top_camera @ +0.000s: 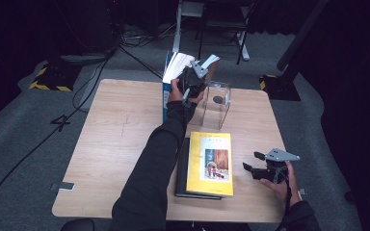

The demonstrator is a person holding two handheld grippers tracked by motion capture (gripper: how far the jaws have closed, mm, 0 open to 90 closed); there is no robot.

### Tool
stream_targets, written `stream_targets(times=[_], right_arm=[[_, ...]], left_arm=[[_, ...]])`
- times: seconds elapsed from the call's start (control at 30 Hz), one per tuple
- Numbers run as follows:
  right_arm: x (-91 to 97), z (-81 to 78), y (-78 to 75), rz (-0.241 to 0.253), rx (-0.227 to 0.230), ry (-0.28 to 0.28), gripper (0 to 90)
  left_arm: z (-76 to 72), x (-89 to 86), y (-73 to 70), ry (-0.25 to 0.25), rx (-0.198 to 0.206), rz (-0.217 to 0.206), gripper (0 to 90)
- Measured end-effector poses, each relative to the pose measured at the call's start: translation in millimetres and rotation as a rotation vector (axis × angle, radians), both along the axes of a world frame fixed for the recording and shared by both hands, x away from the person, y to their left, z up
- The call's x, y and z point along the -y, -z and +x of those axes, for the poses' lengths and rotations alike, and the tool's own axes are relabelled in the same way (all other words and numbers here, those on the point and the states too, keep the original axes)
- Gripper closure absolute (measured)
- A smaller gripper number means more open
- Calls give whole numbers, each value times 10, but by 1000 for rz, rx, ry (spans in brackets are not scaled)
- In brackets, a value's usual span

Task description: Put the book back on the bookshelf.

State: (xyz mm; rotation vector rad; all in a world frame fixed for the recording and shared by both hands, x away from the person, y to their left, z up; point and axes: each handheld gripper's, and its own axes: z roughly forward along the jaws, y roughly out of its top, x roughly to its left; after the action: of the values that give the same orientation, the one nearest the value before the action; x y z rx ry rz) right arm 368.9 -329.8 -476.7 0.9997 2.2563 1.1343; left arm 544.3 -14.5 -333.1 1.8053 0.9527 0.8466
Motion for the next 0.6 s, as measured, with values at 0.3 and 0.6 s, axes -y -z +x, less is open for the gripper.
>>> stream_targets(times=[0.3, 0.6], right_arm=[[-38, -9, 5, -5, -4, -31, 326], [-52, -5, 12, -7, -5, -41, 330]], left_arm=[[156, 120, 130, -43, 30, -15, 733], [208, 120, 188, -63, 42, -38, 731]])
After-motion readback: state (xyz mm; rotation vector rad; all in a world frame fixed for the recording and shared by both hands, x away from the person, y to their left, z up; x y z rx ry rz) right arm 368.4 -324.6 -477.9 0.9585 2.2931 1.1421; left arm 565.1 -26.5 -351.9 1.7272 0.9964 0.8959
